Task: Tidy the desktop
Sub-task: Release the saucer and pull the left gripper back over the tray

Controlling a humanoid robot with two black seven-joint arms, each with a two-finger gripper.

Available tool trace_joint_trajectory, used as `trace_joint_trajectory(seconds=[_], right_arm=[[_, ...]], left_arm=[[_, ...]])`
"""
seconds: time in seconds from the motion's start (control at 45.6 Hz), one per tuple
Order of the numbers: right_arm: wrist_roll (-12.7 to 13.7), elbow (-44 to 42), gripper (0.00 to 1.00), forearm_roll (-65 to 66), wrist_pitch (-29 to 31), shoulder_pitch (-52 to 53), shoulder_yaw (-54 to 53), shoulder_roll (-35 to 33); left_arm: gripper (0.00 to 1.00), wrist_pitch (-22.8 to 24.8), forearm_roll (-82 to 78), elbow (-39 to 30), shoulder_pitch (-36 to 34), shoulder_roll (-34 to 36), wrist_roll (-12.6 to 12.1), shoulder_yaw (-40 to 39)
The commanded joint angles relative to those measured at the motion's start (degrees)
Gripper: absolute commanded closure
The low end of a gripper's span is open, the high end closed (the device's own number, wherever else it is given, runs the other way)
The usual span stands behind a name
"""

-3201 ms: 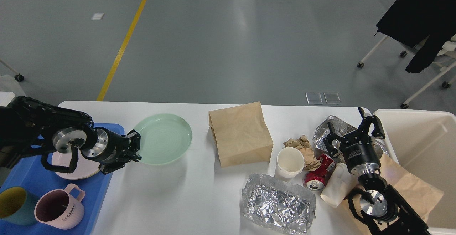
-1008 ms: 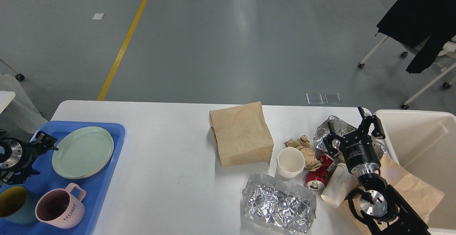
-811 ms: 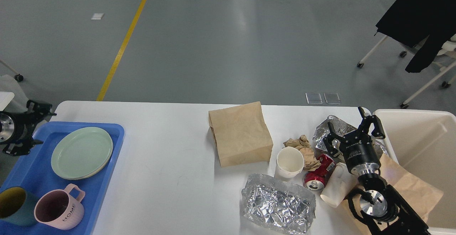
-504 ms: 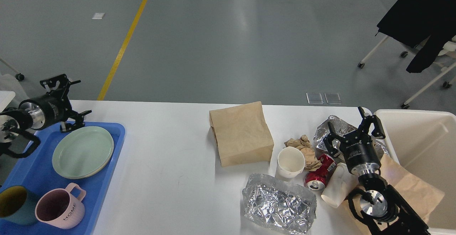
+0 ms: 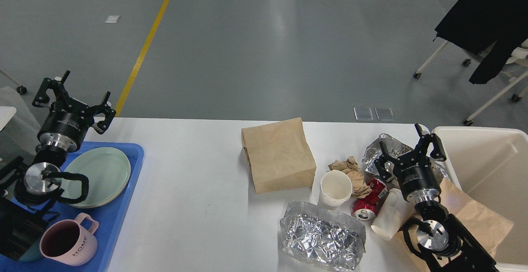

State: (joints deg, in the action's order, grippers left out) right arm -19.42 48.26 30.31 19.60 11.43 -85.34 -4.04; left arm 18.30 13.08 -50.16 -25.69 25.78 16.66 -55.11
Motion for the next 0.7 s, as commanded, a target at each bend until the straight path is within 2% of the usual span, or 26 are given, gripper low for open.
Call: trace_joint_trajectory(seconds=[0.0, 0.088, 0.175, 0.219, 0.329, 0.68], right_arm=[[0.0, 0.2, 0.0, 0.0, 0.0, -0.1, 0.0, 0.0], [0.0, 0.2, 0.0, 0.0, 0.0, -0.1, 0.0, 0.0], [0.0, 0.1, 0.0, 0.0, 0.0, -0.1, 0.0, 0.0], [0.0, 0.1, 0.0, 0.0, 0.0, -0.1, 0.0, 0.0], [0.0, 0.1, 0.0, 0.0, 0.0, -0.1, 0.0, 0.0], [0.0, 0.2, 0.0, 0.0, 0.0, 0.0, 0.0, 0.0]], left_arm=[[0.04, 0.9, -4.5, -2.6, 5.3, -4.9, -0.1, -6.0], [0.04, 2.9, -8.4, -3.8, 7.5, -7.4, -1.7, -10.2], [0.04, 3.7, -9.4, -5.4, 9.9, -8.6, -5.5, -12.5], [0.04, 3.7, -9.1, -5.3, 10.2, -9.0, -6.4, -13.4], [0.04, 4.5, -8.9, -5.1, 10.7, -9.9, -6.6, -17.6], [0.04, 6.0, -9.7, -3.5, 9.1, -10.4, -6.3, -21.9]])
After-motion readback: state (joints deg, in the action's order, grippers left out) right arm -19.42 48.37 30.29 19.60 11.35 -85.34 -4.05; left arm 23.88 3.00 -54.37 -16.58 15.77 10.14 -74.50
